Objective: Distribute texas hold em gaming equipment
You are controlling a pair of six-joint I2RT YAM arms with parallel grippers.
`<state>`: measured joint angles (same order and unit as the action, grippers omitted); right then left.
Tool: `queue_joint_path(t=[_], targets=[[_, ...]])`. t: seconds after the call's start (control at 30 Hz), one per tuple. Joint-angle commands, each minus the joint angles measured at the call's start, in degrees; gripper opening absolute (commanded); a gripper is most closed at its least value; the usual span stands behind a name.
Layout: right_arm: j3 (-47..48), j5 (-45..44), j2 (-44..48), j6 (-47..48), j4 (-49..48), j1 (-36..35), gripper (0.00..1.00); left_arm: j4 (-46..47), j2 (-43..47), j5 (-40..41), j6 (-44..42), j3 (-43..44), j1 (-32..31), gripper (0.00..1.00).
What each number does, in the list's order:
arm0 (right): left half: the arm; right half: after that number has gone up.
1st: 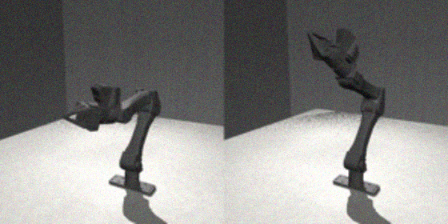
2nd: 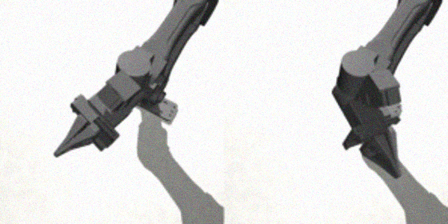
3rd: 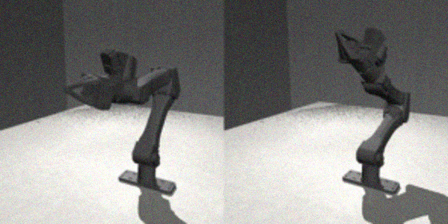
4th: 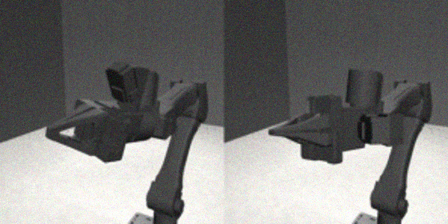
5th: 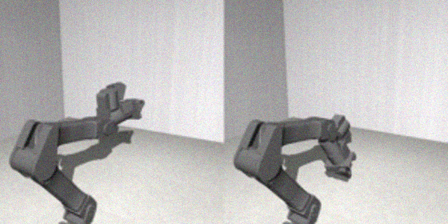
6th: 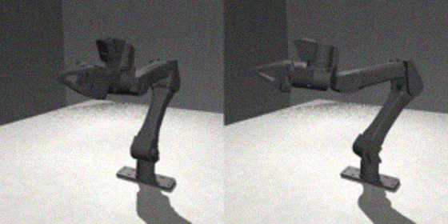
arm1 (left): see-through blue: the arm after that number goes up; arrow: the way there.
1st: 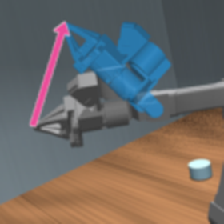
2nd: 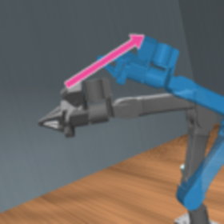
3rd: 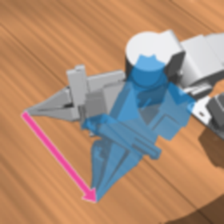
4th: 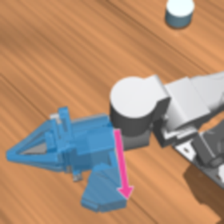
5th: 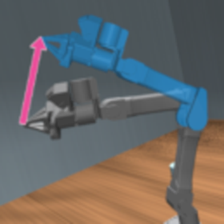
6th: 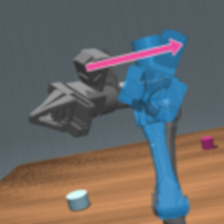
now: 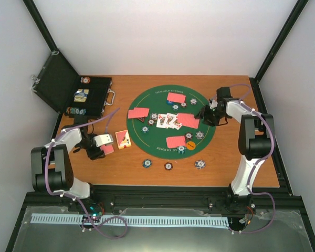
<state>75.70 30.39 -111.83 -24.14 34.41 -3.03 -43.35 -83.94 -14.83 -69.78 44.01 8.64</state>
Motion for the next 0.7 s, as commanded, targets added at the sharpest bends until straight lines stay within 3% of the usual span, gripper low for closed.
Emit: queue_joint_path(t=[0.0, 0.13, 0.23, 0.37, 0.53, 0.67], targets=[[0.41, -2.27, 4.98, -0.15, 1.51, 0.39, 0.52, -0.03, 0.08, -1.74, -3.1, 0.32, 0.41, 0.64], [0.07, -2.2, 7.91, -0.79, 2.12, 0.39, 0.52, -0.6, -1.17, -0.92, -3.21, 0.54, 0.37, 0.7], [0.34, -2.06, 10.35, -0.68, 3.05, 0.36, 0.52, -1.6, -1.04, -0.86, -3.57, 0.46, 0.34, 0.86], [0.93, -2.94, 12.44, 0.28, 5.28, 0.39, 0.56, -4.24, 0.57, -2.19, -3.46, 1.66, 0.42, 0.99], [-0.44, -3.78, 16.28, 0.96, 6.02, 0.39, 0.69, -8.89, 3.22, -4.37, -1.51, 5.59, 0.5, 1.0], [-1.12, -5.76, 18.9, 1.53, 6.81, 0.39, 0.86, -12.36, 6.19, -7.0, 1.44, 10.03, 0.56, 1.0]])
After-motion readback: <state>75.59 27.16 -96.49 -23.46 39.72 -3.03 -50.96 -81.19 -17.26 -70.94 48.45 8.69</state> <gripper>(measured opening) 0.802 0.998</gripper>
